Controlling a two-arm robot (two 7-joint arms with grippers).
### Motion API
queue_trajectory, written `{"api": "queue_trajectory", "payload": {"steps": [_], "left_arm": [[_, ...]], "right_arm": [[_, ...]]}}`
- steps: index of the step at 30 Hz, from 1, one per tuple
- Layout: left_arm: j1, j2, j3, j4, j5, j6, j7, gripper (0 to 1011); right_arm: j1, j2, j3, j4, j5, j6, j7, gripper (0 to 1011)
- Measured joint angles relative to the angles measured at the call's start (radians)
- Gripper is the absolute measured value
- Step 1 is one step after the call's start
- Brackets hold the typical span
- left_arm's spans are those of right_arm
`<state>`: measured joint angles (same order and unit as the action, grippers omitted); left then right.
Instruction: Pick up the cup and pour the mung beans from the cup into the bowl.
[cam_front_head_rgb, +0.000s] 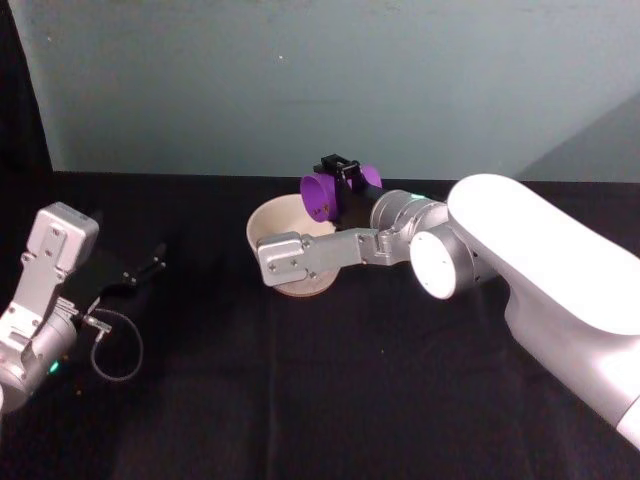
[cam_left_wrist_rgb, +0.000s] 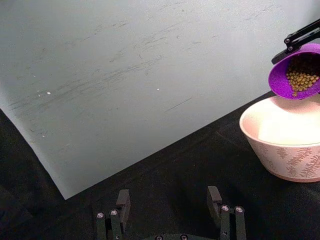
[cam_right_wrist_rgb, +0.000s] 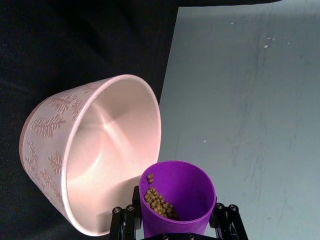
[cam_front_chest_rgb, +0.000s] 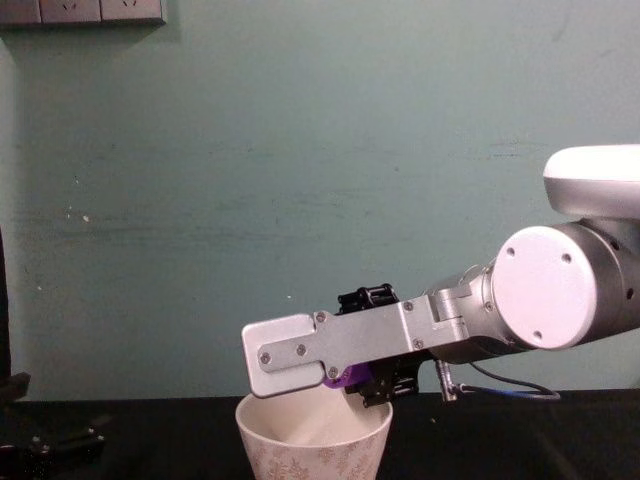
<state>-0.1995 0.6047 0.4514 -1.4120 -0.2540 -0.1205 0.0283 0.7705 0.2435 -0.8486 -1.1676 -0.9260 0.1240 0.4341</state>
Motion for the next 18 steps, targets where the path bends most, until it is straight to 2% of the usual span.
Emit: {"api": "queue_trajectory", "payload": {"steps": [18], "left_arm": [[0.0, 0.0, 0.0, 0.0, 0.0, 0.0, 0.0, 1011]], "right_arm": [[0.002, -0.004, -0.023, -0.016, -0.055, 0.022, 0.017, 729]]}}
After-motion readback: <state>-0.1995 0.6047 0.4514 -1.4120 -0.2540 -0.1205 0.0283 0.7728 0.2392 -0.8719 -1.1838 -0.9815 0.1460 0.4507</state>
